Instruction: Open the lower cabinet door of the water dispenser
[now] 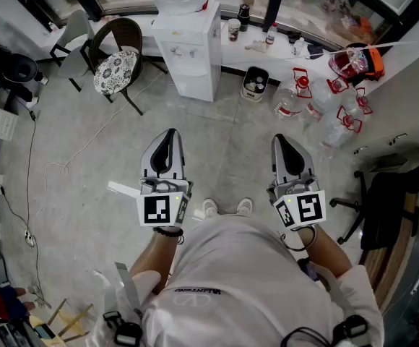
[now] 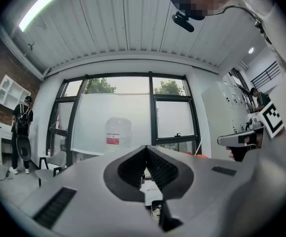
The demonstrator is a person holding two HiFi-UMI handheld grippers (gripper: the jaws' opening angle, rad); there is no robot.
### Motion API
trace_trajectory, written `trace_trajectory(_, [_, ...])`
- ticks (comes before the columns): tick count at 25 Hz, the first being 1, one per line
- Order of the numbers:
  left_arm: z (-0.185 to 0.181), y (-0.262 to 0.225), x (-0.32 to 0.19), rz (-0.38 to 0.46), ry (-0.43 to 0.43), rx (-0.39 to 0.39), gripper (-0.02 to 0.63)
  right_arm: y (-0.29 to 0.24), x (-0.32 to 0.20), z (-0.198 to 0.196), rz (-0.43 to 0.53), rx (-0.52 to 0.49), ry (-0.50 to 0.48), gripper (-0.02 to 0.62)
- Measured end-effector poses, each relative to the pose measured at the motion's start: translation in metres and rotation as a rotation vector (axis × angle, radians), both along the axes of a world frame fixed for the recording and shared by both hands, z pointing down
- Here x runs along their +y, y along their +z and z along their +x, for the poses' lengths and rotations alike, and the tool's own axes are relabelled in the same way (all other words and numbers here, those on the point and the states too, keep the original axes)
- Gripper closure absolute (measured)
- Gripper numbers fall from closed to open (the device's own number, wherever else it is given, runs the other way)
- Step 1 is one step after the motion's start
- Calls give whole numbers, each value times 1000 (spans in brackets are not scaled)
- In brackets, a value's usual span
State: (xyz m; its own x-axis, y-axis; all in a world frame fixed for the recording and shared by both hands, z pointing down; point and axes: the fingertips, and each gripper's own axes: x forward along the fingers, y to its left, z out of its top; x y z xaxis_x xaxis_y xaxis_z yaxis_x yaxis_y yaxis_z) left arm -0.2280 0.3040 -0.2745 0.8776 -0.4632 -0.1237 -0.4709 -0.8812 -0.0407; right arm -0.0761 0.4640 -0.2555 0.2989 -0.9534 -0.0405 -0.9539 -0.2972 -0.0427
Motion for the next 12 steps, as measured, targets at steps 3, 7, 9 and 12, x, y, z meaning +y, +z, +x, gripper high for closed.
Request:
trace_trajectory(3, [-1, 0, -2, -5, 0, 0, 603, 0, -2, -2, -1, -4, -7, 578])
trace_trajectory(7, [-5, 0, -5, -11, 2, 4, 603, -1, -6, -9, 19, -25, -30, 577])
trace_trajectory(9, [-6, 0, -7, -13, 6, 6, 603, -3, -11, -12, 20, -25, -42, 577])
trace_trajectory(12, [-10, 0, -12, -17, 16, 11, 603, -4, -23, -19, 18, -23, -59, 577])
